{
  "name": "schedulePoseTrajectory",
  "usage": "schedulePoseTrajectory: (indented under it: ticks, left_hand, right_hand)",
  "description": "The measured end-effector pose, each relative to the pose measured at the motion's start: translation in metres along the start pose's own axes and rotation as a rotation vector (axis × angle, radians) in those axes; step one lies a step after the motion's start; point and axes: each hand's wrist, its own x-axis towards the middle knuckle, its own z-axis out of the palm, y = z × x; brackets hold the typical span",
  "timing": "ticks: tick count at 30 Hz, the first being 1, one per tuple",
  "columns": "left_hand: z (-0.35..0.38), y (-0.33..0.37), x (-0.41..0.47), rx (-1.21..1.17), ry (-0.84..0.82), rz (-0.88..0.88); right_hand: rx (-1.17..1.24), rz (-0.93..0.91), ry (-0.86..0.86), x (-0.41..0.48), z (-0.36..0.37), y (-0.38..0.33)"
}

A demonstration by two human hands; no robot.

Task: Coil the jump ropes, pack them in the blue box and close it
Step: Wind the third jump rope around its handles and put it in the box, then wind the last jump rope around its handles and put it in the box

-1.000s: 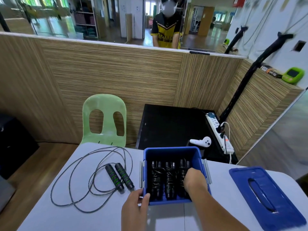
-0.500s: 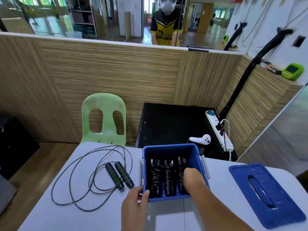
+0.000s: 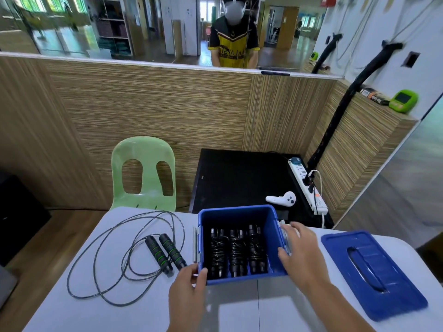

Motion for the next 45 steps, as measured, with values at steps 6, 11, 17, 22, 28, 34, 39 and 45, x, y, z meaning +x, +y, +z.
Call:
schedulePoseTrajectory:
  ticks: [6,11,17,22,28,34,39,45]
  left_hand:
    - [0.002,-0.001,0.013,0.018,-0.037,0.018]
    - [0.007,-0.005,0.029,0.029,-0.061,-0.009]
    - [0.01,-0.007,0.036,-0.001,-0.096,-0.026]
    - [0.007,0.001,0.033,-0.035,-0.105,-0.061]
    - [0.006,0.006,0.027,-0.047,-0.099,-0.099]
    - [-0.005,0.007,0.028,-0.004,-0.101,-0.14]
    - [-0.024,0.019,0.035,0.021,-0.074,-0.111]
    - [-0.047,0.024,0.056,-0.036,-0.06,-0.07]
  right_hand:
    - [0.409,0.3,-0.121,-0.024,0.013,0.028]
    - [0.497,0.432,-0.123,-0.029,0.016,0.024]
    - [0.592,0.497,-0.091,-0.036,0.021,0.024]
    - [0.583,0.492,-0.08,-0.037,0.019,0.022]
    - [0.465,0.398,-0.107,-0.028,0.012,0.024]
    - [0.227,0.287,-0.048,-0.023,0.004,0.015]
    - [0.159,0.147,-0.026,-0.014,0.001,-0.007]
    - [0.18,0.051,-0.042,-0.002,0.009,-0.047]
